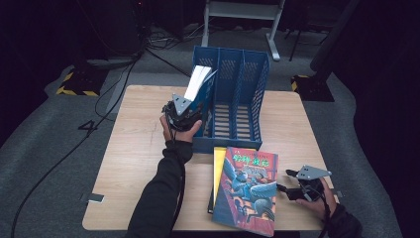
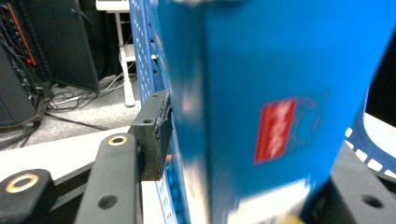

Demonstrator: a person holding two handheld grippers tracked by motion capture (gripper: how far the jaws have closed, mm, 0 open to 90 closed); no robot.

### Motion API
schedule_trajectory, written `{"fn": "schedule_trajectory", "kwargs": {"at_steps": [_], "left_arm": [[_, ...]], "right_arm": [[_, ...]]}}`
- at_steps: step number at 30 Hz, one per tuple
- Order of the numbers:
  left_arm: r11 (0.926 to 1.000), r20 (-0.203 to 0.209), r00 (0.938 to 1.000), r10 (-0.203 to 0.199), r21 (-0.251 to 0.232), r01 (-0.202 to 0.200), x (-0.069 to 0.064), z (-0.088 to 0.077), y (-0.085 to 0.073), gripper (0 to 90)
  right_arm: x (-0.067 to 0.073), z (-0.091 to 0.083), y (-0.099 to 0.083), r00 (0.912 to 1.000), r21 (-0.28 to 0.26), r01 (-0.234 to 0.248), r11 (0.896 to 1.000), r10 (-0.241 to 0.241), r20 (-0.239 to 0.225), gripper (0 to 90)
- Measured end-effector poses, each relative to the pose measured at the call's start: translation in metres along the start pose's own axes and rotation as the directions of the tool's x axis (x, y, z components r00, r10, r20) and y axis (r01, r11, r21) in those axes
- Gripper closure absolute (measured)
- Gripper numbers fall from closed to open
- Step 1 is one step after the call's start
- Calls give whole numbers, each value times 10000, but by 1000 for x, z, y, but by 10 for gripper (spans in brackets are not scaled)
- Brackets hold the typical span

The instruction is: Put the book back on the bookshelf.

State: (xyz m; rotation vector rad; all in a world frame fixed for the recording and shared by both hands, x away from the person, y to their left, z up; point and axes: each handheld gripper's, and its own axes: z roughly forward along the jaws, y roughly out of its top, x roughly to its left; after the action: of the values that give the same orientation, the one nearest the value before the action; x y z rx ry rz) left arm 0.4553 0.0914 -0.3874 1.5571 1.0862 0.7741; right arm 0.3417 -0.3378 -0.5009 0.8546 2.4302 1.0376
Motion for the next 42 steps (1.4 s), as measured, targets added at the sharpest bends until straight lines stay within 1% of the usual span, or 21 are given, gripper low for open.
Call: {"fn": "schedule_trajectory", "kwargs": {"at_steps": [3,6,8,9,10,12,15,17,18,20,21,22,24,26,28,29,32,34,36,39,42], "left_arm": [[9997,360,9993,-102,211,95,5,-2,-7,479],[9990,700,9974,197,394,-225,8,-5,-15,459],[9969,946,9945,459,594,-517,9,-7,-21,441],[9961,1015,9935,513,657,-582,9,-9,-23,437],[9940,1187,9907,666,788,-763,10,-10,-26,430],[9883,1356,9858,988,1023,-1131,12,-12,-32,428],[9802,1813,9758,1225,1322,-1476,16,-15,-40,422],[9759,2109,9690,1283,1472,-1613,18,-16,-44,428],[9723,2165,9664,1389,1555,-1746,19,-17,-45,431],[9639,2191,9635,1538,1814,-1951,18,-17,-48,448],[9625,2217,9619,1601,1812,-2020,19,-17,-49,461],[9651,2234,9632,1495,1787,-1913,19,-18,-49,472],[9662,2187,9655,1411,1821,-1825,18,-18,-49,482],[9671,2240,9658,1310,1853,-1741,16,-17,-49,485],[9648,2201,9659,1365,1915,-1800,15,-15,-48,488],[9639,2102,9673,1419,1929,-1833,14,-14,-47,490],[9636,1873,9729,1357,2032,-1735,12,-8,-45,494],[9618,1757,9748,1372,2118,-1735,13,-4,-42,498],[9620,1677,9772,1304,2171,-1657,15,1,-40,500],[9574,1528,9788,1364,2336,-1699,16,9,-36,501],[9557,1386,9805,1392,2406,-1697,17,15,-34,502]], "right_arm": [[0,0,0,10000,-3,-5,10000,5,3,299],[0,0,0,10000,-6,-18,10000,18,-15,299],[-1,0,-1,9999,-20,-70,10000,70,-74,301],[-1,0,-1,9999,-13,-98,10000,98,-94,301],[-1,0,-1,9999,-4,-114,9999,114,-115,301],[-1,-1,-1,9998,8,-134,9999,134,-123,301],[-1,-1,-1,9998,8,-158,9999,158,-142,302],[-2,0,-1,9997,-4,-173,9998,173,-144,302],[-1,0,-1,9997,1,-177,9998,177,-146,302],[-1,0,-1,9998,16,-159,9999,159,-140,302],[-1,0,-1,9998,18,-154,9999,155,-138,301],[-1,0,-1,9998,18,-152,9999,152,-137,301],[-2,0,-1,9997,9,-171,9999,171,-155,301],[-2,0,-1,9997,-5,-193,9998,192,-161,300],[-1,0,-1,9998,-2,-164,9999,164,-134,301],[-1,0,0,9998,11,-139,9999,139,-119,302],[-1,0,0,9998,-1,-132,9999,132,-124,303],[-1,0,0,9999,8,-130,9999,130,-114,303],[0,0,0,9999,7,-96,10000,96,-105,304],[-1,0,-1,9998,-8,-153,9999,153,-155,301],[-1,0,-1,9998,-12,-132,9999,132,-144,302]]}}
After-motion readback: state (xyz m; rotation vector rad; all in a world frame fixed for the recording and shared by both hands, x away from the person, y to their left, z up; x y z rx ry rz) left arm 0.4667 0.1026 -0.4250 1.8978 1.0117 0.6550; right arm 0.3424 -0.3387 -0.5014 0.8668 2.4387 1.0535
